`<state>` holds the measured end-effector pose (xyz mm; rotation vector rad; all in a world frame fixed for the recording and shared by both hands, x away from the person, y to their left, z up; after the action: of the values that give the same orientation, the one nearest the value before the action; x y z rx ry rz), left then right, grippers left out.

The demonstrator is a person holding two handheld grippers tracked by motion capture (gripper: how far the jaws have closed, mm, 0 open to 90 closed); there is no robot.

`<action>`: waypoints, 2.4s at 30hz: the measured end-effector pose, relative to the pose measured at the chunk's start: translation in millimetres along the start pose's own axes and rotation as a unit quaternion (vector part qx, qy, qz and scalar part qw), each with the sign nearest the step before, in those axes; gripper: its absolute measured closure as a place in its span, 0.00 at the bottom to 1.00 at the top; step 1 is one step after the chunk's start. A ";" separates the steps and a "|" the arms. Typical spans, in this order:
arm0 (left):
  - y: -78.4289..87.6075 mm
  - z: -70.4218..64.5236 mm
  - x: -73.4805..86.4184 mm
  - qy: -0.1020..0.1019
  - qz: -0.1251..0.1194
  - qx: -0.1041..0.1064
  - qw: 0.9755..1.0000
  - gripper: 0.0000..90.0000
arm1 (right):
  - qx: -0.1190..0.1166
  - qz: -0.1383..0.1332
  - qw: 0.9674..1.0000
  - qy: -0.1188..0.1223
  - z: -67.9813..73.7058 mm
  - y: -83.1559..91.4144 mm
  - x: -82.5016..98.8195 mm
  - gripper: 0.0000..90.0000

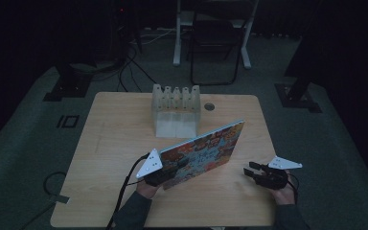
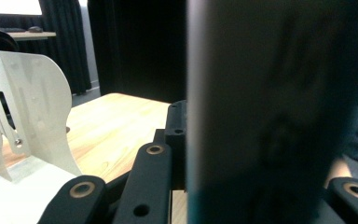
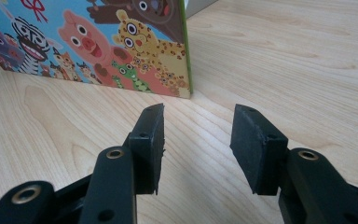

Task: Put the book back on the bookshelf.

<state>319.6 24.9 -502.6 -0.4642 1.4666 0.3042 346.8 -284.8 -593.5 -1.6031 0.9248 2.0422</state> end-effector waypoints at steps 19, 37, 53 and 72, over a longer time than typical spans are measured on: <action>0.5 0.8 17.9 -0.002 0.006 -0.007 1.000 0.84 | 0.013 0.036 0.999 0.017 -1.0 -6.2 12.7 0.58; -8.0 -9.8 14.0 0.005 0.011 -0.007 1.000 0.90 | 0.018 0.043 0.999 0.013 -4.7 -6.1 18.2 0.58; -10.1 -9.1 6.9 0.030 0.010 -0.024 0.999 0.90 | 0.017 0.045 0.999 0.013 -4.7 -6.3 18.6 0.57; -4.9 -8.0 0.2 0.032 0.016 -0.038 0.999 0.90 | 0.021 0.082 0.995 0.048 0.6 -11.4 24.5 0.51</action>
<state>314.9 16.8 -502.5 -0.5166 1.5292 0.3742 347.2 -278.7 -619.8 -1.6632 1.1625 2.0523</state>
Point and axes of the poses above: each handheld gripper's, and its own axes: y roughly backward along the jaws, x roughly out of its underside, z roughly to its left, the point moved 8 cm from there along -y, roughly forward along the jaws, and after that the axes turned 13 degrees about -z, right-handed, at the moved point
